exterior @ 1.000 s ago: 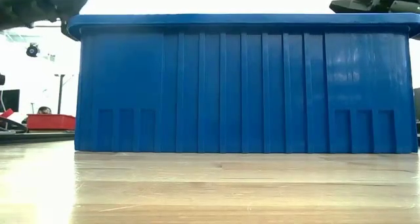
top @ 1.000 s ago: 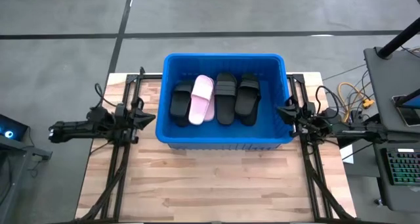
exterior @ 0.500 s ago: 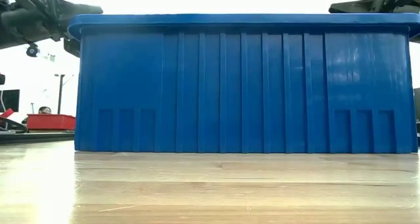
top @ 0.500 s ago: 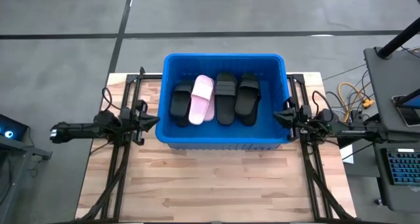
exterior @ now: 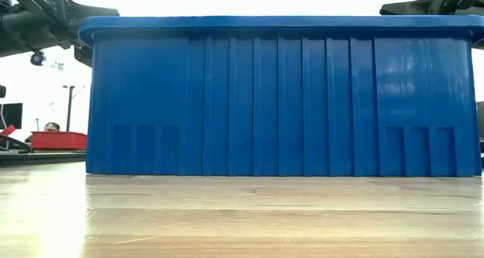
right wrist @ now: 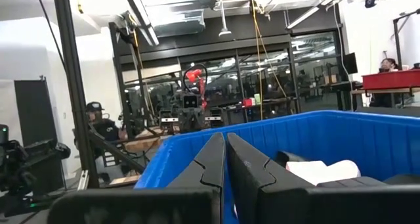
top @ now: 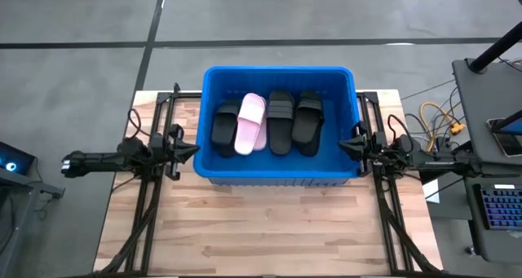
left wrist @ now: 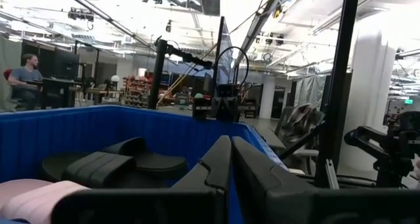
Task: Pick and place slides into bin
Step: Return to Home Position
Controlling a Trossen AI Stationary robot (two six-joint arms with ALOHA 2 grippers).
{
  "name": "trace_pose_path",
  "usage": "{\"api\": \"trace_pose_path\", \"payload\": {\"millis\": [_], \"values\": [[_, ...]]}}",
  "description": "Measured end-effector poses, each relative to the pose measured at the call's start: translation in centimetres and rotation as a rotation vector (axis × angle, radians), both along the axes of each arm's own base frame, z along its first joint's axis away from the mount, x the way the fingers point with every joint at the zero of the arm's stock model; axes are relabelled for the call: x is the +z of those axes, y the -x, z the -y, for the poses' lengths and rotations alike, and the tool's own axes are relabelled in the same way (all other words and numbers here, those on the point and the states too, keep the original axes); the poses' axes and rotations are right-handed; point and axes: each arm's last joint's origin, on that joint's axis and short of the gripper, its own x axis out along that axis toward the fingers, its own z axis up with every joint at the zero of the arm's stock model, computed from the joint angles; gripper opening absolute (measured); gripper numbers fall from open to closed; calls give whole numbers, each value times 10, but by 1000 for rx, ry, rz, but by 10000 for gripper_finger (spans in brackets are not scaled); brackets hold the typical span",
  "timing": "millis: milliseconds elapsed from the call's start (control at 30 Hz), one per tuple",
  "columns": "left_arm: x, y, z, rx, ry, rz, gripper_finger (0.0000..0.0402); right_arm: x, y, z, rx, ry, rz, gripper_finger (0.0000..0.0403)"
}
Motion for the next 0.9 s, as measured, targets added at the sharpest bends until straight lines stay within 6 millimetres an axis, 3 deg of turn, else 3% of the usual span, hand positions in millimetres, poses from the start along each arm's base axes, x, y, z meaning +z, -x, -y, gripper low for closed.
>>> {"api": "trace_pose_path", "payload": {"millis": [267, 900], "values": [[0, 0, 0, -1, -1, -4, 0, 7, 1, 0, -6, 9, -1, 9], [-1, -1, 0, -1, -2, -6, 0, 46, 11, 0, -4, 17, 124, 9]]}}
